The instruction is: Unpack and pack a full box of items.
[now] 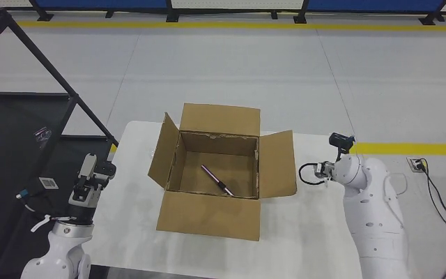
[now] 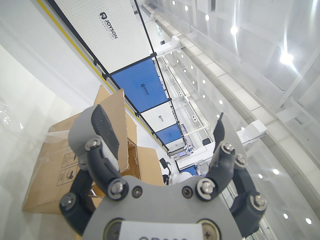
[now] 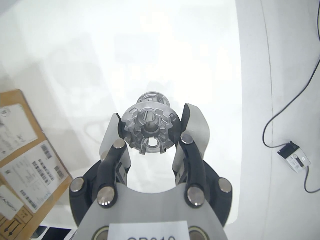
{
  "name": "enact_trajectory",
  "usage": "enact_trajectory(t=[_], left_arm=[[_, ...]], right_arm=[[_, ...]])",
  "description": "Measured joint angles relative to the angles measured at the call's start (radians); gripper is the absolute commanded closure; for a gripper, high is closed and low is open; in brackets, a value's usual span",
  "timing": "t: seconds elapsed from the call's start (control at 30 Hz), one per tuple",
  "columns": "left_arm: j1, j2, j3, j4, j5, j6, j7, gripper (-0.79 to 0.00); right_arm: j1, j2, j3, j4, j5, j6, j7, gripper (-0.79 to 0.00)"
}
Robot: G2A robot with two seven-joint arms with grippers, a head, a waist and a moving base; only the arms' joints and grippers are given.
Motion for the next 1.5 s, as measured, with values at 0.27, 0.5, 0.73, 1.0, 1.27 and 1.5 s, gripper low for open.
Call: enact_trajectory(t=[0.27, 0.5, 0.73, 1.0, 1.27, 1.5], left_arm=[[0.000, 0.000, 0.000, 0.000, 0.000, 0.000, 0.000, -0.785], [0.000, 0.000, 0.000, 0.000, 0.000, 0.000, 0.000, -0.785], [0.000, 0.000, 0.000, 0.000, 0.000, 0.000, 0.000, -0.785], [0.000, 0.000, 0.000, 0.000, 0.000, 0.000, 0.000, -0.785], [0.000, 0.000, 0.000, 0.000, 0.000, 0.000, 0.000, -0.785], [0.000, 0.000, 0.000, 0.000, 0.000, 0.000, 0.000, -0.785]], right_arm=[[-0.305, -0.020, -0.099, -0.607, 0.052, 0.101, -0.239, 0.000], [-0.296, -0.040, -0.338, -0.644, -0.005, 0.055, -0.310, 0.000], [0.001, -0.094, -0.597, -0.296, -0.005, 0.008, -0.133, 0.000], [0.322, -0.212, -0.815, 0.261, 0.144, 0.020, -0.122, 0.000], [0.460, -0.324, -0.926, 0.640, 0.274, -0.060, -0.160, 0.000], [0.502, -0.386, -0.955, 0.811, 0.317, -0.094, -0.212, -0.339]])
